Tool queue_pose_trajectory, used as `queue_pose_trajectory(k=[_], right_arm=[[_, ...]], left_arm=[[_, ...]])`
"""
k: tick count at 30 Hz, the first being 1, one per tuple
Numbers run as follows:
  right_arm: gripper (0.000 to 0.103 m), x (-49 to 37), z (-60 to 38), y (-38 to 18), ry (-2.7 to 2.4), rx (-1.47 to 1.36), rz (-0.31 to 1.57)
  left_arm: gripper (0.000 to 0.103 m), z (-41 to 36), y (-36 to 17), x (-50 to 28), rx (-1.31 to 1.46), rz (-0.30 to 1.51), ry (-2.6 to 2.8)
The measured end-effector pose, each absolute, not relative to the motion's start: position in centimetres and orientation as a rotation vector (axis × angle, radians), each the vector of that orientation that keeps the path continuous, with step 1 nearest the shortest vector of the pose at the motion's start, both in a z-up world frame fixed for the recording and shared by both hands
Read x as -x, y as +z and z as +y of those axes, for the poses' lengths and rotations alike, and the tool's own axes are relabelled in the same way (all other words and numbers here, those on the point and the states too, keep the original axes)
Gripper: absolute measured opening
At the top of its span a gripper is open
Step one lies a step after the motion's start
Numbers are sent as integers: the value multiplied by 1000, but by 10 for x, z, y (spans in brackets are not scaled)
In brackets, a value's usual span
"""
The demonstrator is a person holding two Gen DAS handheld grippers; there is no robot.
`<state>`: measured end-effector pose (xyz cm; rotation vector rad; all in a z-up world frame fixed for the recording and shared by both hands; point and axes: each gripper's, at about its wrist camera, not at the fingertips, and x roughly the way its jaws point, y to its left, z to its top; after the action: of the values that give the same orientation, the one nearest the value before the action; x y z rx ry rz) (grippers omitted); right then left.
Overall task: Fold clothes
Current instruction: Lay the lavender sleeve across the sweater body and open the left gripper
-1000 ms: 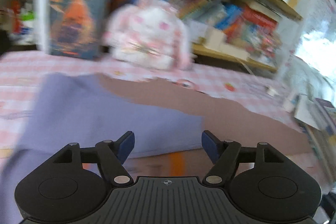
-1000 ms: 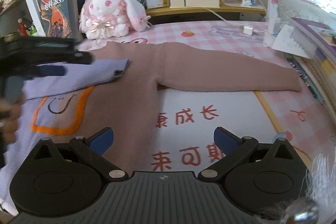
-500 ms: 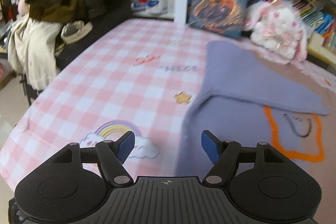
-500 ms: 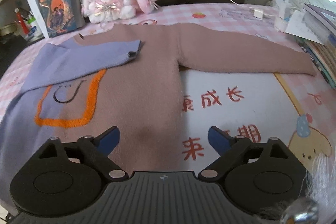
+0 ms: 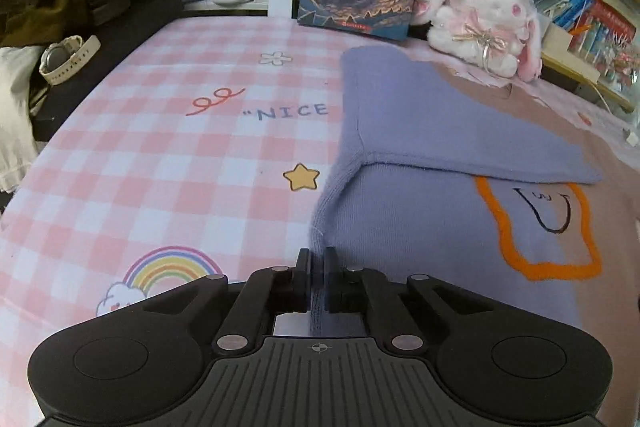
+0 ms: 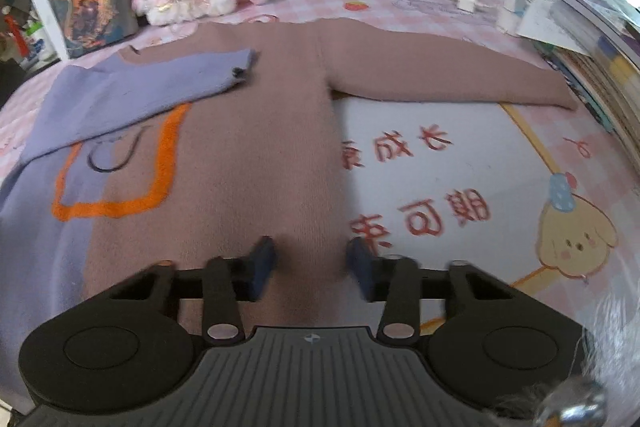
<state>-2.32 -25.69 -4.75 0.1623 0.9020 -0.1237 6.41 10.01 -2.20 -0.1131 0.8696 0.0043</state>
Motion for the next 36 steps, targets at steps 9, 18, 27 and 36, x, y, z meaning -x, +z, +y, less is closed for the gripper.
queue_pose_trajectory(k=[9, 18, 27, 36], right_arm=[[10, -7, -233, -47, -36, -98, 868], [10, -26, -222, -50, -18, -53, 843], [18, -23, -221, -48, -58, -82, 843], [45, 14, -211, -24, -94, -134, 784]], left_arm=[[4, 126, -18, -76, 190, 845, 48], [4, 136, -22, -82, 205, 847, 59], [10, 136, -18, -76, 188, 855, 59], [34, 132, -2, -37, 159, 819, 83]])
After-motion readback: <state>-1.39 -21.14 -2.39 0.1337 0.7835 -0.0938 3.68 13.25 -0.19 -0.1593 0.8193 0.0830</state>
